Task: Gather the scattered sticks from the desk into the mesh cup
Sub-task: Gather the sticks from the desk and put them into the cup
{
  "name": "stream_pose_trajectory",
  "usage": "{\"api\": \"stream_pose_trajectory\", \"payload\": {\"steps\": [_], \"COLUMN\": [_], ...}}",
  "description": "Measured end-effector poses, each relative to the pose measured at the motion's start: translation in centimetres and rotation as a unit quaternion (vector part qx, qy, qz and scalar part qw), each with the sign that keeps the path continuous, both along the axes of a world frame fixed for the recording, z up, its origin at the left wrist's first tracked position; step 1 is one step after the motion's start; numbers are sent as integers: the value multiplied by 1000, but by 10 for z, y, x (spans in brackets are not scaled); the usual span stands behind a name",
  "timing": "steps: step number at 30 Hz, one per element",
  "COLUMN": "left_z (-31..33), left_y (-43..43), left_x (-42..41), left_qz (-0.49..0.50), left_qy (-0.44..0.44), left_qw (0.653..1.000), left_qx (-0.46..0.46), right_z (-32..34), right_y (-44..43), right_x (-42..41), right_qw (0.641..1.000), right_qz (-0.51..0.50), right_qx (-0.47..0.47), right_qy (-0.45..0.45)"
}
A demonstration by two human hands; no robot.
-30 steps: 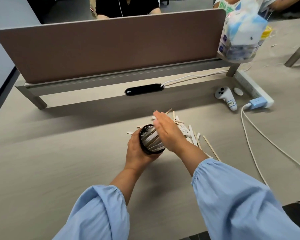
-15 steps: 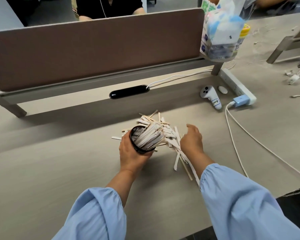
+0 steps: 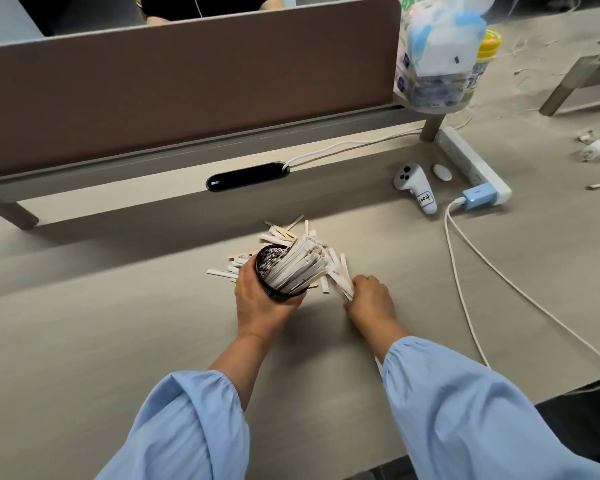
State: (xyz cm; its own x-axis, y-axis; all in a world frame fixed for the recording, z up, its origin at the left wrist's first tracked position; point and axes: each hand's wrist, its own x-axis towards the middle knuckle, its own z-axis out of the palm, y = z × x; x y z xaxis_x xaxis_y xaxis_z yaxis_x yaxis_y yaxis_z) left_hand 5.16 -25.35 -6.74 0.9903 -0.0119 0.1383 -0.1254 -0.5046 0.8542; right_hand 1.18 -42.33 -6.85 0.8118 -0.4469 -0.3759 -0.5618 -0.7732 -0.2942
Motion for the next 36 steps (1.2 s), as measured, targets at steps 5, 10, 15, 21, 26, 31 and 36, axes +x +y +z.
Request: {"api": "stream_pose_trajectory", "payload": {"steps": [5,10,15,21,26,31,36], "left_z": [-2,-2,-1,-1,1,2,3], "left_y": [-8,-17,-22,-29,-37,-41,-33], "left_x": [-1,-4,-6,-6,-4,-8,-11], "left_qz": [19,29,38,38,23,-3,-15], "left_qy": [-3,4,15,15,11,5,-2], "left_qw": [1000,999,999,999,999,999,999], "left_qx": [-5,-18,-19,-25,-31,-34,-29], "right_z": [2,0,-1,5,7,10,22], "right_y": [-8,-14,-20,-35,-44,-51,-46], "right_x": [11,19,17,15,2,-5,2], "right_qw": [999,995,996,995,988,958,874], "right_qz": [-19,-46,-37,-58,-111,-165,-194], "right_qx": [0,21,14,52,100,199,348], "right_qy": [44,90,84,55,31,-125,-278]}}
